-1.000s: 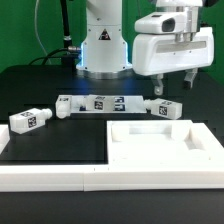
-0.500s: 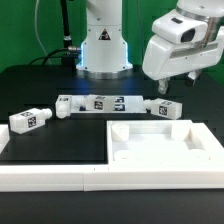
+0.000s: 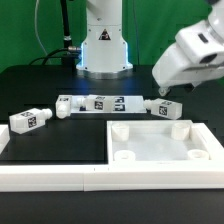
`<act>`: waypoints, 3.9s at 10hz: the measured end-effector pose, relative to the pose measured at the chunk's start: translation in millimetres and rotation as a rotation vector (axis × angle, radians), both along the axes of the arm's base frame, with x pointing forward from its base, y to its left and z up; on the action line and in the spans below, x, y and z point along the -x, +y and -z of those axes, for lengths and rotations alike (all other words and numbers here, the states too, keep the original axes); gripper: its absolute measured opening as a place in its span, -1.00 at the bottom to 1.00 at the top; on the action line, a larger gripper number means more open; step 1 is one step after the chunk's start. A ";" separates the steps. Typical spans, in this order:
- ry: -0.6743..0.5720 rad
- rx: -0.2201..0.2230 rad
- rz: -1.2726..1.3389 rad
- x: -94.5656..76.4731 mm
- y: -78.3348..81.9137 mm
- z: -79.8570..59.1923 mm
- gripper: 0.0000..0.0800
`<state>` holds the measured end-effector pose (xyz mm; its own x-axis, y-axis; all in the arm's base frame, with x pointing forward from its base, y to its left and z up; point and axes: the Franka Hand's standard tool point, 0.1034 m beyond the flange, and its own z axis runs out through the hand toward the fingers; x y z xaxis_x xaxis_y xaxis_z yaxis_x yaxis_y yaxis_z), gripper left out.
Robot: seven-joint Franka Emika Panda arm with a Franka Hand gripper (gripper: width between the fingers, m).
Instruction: Assemble one leg
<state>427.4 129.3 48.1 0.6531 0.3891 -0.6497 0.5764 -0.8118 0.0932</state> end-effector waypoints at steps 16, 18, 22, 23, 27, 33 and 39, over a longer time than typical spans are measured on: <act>0.109 0.278 0.190 11.2 -0.3 28.9 0.62; 0.107 0.281 0.198 10.5 -2.3 28.9 0.62; 0.108 0.280 0.209 9.2 -6.9 28.9 0.62; 0.108 0.280 0.211 8.8 -8.0 28.9 0.62; 0.110 0.279 0.221 7.6 -12.2 28.9 0.62; 0.207 0.167 0.091 3.4 -24.7 28.1 0.62; 0.169 0.246 0.187 2.5 -29.2 36.2 0.62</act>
Offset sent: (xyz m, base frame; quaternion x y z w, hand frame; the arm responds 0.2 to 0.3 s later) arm 0.0000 0.0000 0.0000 0.0000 0.0000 0.0000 1.0000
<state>424.9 100.1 11.9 0.5737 0.0913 -0.8139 0.4436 -0.8700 0.2151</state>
